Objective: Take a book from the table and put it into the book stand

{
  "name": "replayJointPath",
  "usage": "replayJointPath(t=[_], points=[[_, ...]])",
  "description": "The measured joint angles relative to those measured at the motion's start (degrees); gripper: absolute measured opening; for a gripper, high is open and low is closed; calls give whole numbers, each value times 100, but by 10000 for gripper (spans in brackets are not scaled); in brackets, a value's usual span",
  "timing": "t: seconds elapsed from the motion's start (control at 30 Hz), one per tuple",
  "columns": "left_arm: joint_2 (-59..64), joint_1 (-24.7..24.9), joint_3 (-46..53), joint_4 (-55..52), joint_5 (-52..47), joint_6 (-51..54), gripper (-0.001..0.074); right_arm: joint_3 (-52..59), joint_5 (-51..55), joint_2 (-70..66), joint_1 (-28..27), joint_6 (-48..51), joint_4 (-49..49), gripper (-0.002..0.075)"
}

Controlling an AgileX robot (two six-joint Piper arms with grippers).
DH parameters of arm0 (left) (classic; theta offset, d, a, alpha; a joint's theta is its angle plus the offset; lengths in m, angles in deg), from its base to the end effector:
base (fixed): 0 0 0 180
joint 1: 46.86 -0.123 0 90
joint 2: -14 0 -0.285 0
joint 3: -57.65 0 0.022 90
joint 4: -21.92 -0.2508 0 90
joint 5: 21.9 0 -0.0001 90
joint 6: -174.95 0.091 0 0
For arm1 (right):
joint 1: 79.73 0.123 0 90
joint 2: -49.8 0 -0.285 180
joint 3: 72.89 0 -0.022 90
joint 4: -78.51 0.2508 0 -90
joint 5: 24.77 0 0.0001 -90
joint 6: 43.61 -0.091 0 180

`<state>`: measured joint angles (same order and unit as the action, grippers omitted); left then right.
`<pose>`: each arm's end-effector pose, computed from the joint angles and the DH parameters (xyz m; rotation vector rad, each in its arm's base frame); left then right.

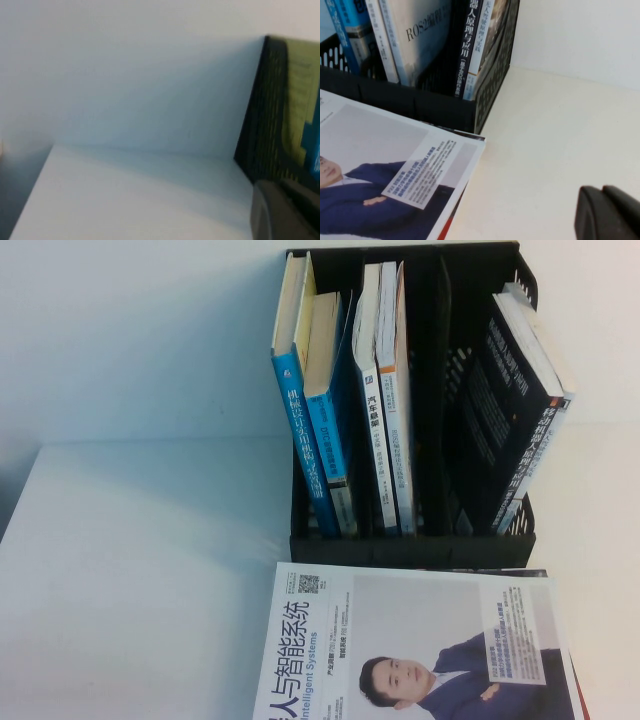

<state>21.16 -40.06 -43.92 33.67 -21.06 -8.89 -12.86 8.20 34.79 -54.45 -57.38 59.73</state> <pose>0.0559 -0.0064 0.2079 -0.1164 1.4828 -0.3142 0.0495 0.0057 0.2571 -0.3210 1.8295 0.1167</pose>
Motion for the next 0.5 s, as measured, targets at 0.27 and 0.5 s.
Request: replayJointPath(t=[0.27, 0.5], points=[[0, -275, -11, -917, -1857, -1299, -2, 0, 10, 0, 0, 0, 0, -3], [0, -888, -22, -1000, -1938, -1435, -2, 0, 10, 0, 0, 0, 0, -3]])
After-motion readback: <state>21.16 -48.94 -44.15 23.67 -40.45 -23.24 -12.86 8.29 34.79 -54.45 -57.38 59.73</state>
